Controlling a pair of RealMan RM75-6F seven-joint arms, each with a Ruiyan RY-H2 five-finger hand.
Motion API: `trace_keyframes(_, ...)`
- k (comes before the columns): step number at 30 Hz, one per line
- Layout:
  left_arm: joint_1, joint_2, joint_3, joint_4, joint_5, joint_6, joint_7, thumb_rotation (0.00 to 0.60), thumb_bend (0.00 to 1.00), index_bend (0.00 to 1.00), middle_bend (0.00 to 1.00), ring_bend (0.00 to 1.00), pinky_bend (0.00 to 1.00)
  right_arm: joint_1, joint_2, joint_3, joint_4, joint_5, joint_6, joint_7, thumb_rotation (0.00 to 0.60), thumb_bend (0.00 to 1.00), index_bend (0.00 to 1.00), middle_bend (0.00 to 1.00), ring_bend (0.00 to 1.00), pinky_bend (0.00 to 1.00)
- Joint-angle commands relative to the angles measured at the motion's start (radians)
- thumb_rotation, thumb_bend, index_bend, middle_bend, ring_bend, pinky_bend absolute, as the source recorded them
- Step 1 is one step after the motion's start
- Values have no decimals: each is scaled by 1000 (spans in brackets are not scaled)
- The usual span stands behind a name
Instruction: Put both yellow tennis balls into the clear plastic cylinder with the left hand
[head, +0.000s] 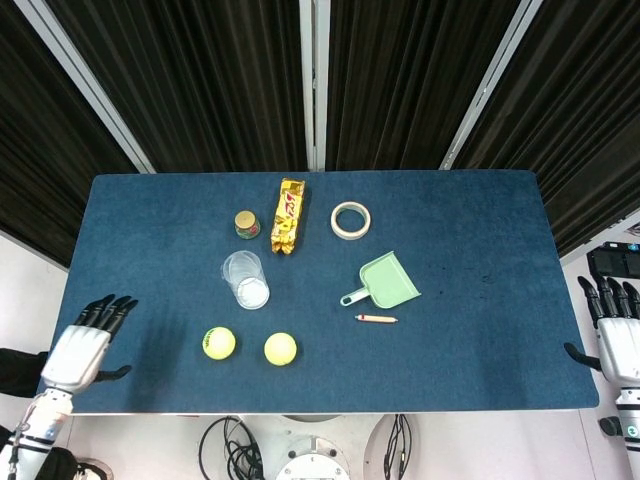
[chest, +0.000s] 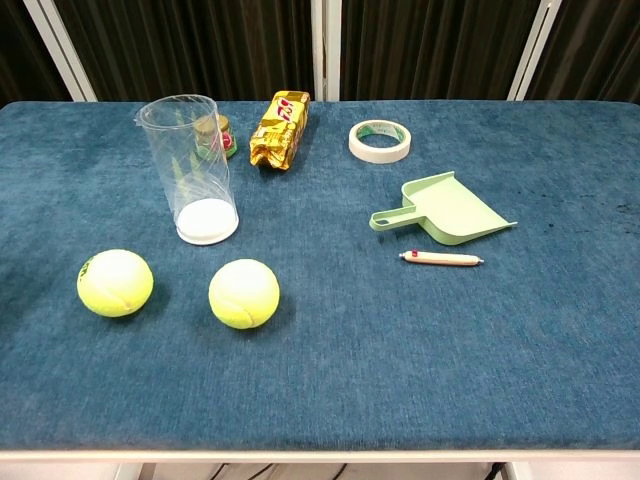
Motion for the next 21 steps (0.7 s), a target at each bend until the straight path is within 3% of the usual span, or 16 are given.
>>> trace_keyframes(1,-39,-48,15,-6,21,-57,23,600,73,86,47,0,117,-7,1,1,2,-2,2,12,600,67,0,0,0,0)
trace_keyframes(21,-158,-222,15,79,9,-208,-35,600,76,87,47,0,131,-10,-7,19,30,11,-55,41,600,76,0,0,0,0)
